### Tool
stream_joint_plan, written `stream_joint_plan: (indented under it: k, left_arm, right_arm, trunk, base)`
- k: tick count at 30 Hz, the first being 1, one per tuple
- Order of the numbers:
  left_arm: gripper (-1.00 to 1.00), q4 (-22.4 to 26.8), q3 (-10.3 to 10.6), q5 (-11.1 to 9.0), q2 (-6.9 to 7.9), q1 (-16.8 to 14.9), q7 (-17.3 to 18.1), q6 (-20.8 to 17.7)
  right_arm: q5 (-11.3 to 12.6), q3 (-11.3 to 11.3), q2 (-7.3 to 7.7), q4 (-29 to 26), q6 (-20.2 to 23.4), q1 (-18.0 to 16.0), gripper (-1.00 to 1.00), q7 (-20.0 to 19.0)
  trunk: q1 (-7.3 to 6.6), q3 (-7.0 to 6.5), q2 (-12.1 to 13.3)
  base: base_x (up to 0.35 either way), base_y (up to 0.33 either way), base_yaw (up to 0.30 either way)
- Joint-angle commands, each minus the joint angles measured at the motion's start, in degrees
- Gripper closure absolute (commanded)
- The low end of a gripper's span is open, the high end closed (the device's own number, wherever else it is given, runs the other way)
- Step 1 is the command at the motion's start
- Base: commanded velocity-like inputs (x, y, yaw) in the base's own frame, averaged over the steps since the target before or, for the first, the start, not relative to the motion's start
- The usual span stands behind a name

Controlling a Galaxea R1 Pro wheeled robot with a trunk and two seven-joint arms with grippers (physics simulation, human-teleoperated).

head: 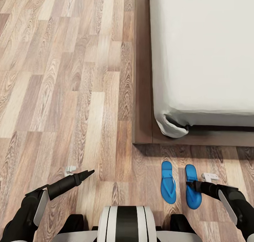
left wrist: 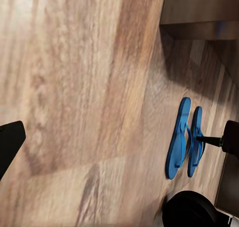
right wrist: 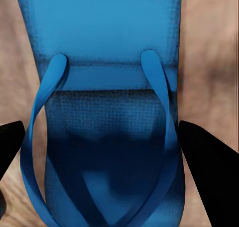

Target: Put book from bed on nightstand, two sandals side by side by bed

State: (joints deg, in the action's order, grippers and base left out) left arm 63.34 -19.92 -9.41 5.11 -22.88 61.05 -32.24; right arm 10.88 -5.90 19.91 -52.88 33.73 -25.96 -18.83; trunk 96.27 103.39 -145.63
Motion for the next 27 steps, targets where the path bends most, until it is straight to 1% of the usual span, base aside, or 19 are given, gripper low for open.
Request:
stream_joint_plan:
  k: [1, 7, 8, 9, 12, 23, 27]
  left_arm:
    - [-1.0, -0.1, 0.0, -0.2, -0.02, -0.1, 0.1, -0.5]
    - [-1.0, -0.1, 0.0, -0.3, -0.02, -0.1, 0.1, -0.5]
    - [-1.0, -0.1, 0.0, -0.3, -0.02, -0.1, 0.1, -0.5]
    - [-1.0, -0.1, 0.0, -0.3, -0.02, -0.1, 0.1, -0.5]
    - [-1.0, -0.1, 0.0, -0.3, -0.02, -0.1, 0.1, -0.5]
    - [-1.0, -0.1, 0.0, -0.3, -0.02, -0.1, 0.1, -0.5]
    - [-1.0, -0.1, 0.0, -0.3, -0.02, -0.1, 0.1, -0.5]
  right_arm:
    - [0.1, -0.1, -0.06, -0.1, 0.3, -0.2, 1.0, -0.1]
    - [0.0, -0.2, -0.05, -0.4, -0.4, -0.2, 1.0, -0.2]
    - [0.1, -0.2, -0.05, -0.5, -1.1, -0.2, 1.0, -0.2]
    - [0.1, -0.2, -0.05, -0.8, -3.9, -0.2, 1.0, -0.3]
    - [0.1, -0.2, -0.05, -0.9, -5.2, -0.2, 1.0, -0.3]
    - [0.1, -0.2, -0.05, -2.2, -5.8, -0.1, 1.0, -0.3]
    - [0.1, -0.2, -0.05, -2.2, -5.8, -0.1, 1.0, -0.3]
  trunk:
    - [0.01, 0.02, 0.0]
    - [0.01, 0.02, 0.0]
    - [0.01, 0.02, 0.0]
    - [0.01, 0.02, 0.0]
    - [0.01, 0.02, 0.0]
    - [0.01, 0.02, 0.0]
    - [0.12, 0.91, -0.1]
  base:
    - [0.0, 0.0, 0.0]
    - [0.0, 0.0, 0.0]
    - [0.0, 0.0, 0.0]
    - [0.0, 0.0, 0.0]
    - [0.0, 0.0, 0.0]
    - [0.0, 0.0, 0.0]
    - [0.0, 0.0, 0.0]
